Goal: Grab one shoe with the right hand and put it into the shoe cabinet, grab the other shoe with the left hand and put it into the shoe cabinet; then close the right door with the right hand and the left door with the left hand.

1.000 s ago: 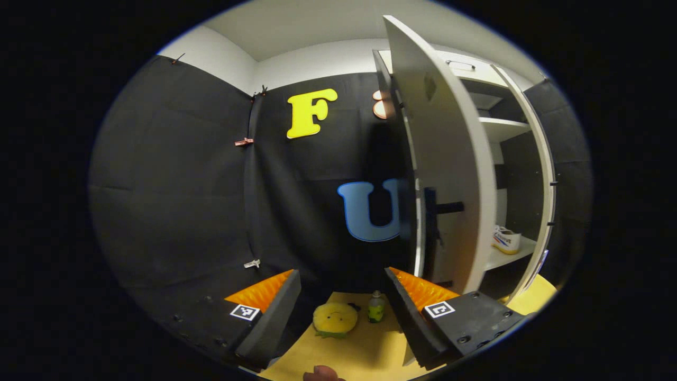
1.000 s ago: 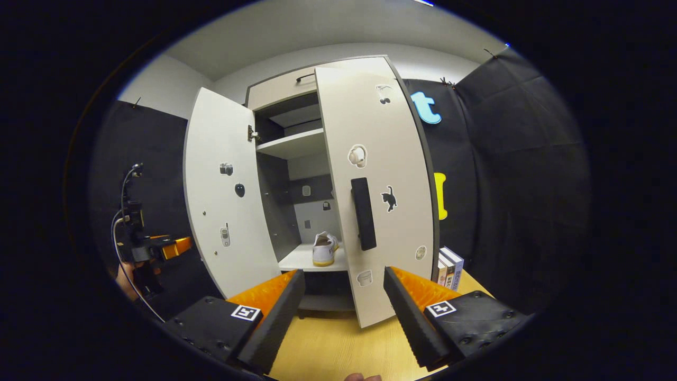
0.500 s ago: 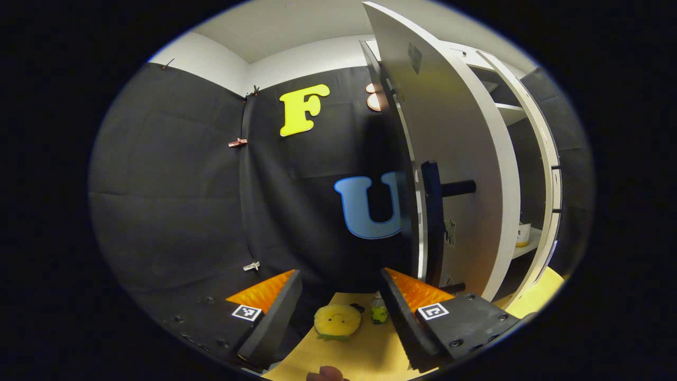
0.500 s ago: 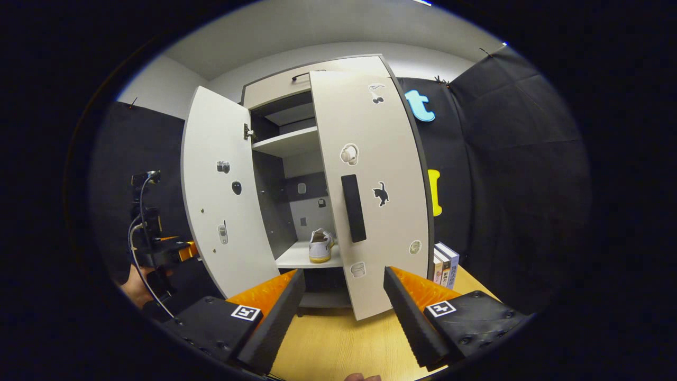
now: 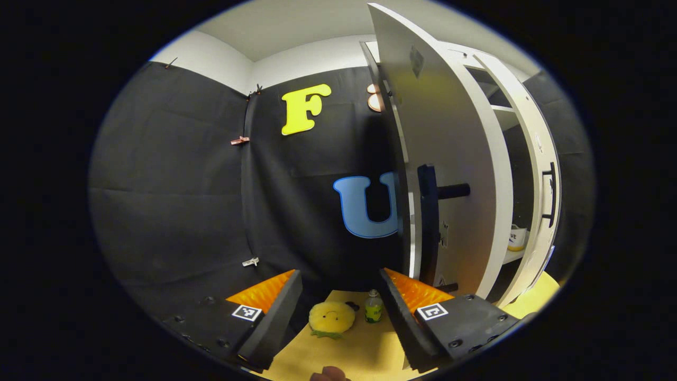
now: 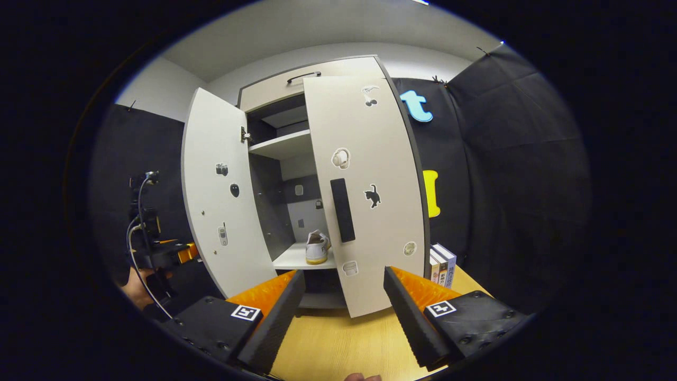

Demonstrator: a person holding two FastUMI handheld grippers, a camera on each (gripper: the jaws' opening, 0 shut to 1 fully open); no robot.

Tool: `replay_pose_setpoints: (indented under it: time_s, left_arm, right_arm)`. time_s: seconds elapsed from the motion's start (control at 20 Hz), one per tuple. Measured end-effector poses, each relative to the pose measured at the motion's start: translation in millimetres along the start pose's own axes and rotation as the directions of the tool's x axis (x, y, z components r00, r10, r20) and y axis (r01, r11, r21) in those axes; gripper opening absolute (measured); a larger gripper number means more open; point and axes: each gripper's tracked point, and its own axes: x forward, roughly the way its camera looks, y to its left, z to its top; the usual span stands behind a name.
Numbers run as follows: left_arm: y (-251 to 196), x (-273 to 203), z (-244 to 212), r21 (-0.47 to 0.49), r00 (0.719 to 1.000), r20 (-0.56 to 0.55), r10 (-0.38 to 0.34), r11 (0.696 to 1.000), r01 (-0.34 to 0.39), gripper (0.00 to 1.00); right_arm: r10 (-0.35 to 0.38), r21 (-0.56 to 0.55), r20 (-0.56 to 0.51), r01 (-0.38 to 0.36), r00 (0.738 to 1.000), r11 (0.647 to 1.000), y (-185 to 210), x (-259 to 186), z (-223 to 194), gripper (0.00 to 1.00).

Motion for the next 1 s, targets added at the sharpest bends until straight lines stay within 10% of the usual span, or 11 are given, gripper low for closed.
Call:
replay_pose_setpoints:
  time_s: [0.45,1.0]
  left_arm:
    - [-18.6,-20.8,14.4,-0.027,0.998,0.047,0.038,0.999,-0.037,0.9]
    - [-97.7,-25.3,24.8,-0.023,0.992,0.061,-0.111,0.993,0.112,0.91]
  right_arm:
    - [-0.008,0.014,0.005,0.008,1.0,1.0,-26.6,-5.1,8.6,0.98]
    - [-0.039,0.027,0.01,0.039,0.999,0.999,-55.1,-11.7,15.0,0.98]
